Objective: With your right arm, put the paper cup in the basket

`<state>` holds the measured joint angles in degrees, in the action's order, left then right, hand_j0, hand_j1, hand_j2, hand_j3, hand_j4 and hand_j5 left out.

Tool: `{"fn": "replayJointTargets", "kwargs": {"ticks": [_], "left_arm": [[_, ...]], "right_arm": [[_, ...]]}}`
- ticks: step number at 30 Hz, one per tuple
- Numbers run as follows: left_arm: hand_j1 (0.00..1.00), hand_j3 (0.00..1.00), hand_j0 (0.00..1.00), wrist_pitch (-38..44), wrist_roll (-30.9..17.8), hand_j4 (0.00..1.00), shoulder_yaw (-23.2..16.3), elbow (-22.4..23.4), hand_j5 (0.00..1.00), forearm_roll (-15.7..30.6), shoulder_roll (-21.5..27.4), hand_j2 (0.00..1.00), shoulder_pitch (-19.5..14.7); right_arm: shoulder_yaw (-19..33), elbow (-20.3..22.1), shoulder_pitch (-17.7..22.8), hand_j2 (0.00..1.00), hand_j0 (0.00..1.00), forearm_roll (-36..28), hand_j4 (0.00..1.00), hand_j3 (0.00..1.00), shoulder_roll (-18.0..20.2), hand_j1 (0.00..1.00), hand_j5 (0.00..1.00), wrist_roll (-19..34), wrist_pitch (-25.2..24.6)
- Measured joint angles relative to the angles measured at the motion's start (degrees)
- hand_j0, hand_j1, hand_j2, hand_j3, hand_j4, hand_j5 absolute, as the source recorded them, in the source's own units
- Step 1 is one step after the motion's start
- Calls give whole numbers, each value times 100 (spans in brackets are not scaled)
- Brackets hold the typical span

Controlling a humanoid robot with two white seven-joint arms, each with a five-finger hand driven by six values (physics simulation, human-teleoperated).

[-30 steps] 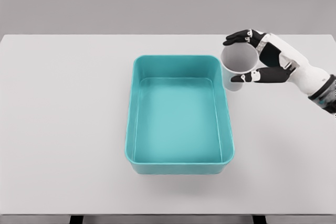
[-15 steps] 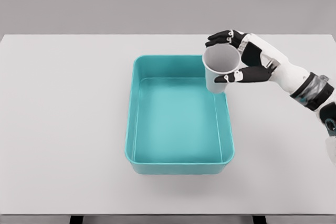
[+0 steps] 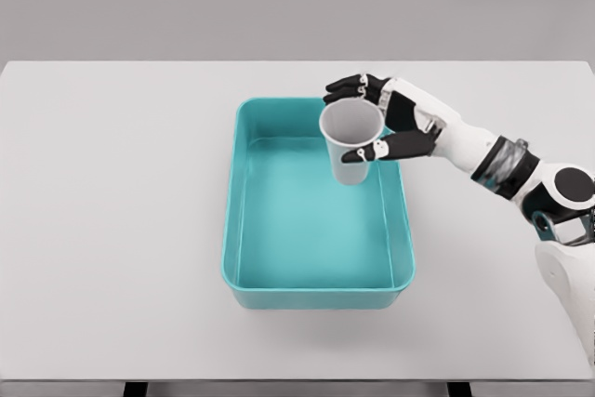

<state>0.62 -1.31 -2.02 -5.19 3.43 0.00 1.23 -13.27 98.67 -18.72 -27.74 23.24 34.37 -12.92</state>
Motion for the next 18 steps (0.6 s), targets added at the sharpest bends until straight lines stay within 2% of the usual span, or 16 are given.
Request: {"fn": "replayJointTargets", "kwargs": {"ticks": [7, 18], "left_arm": [[100, 100, 100, 0, 0, 100, 0, 0, 100, 0, 0, 100, 0], [100, 100, 100, 0, 0, 100, 0, 0, 100, 0, 0, 100, 0]], "right_arm": [[-181, -148, 9, 72, 72, 47, 72, 72, -96, 72, 72, 2, -202], [-337, -265, 62, 72, 72, 203, 72, 72, -382, 72, 72, 17, -165]]}}
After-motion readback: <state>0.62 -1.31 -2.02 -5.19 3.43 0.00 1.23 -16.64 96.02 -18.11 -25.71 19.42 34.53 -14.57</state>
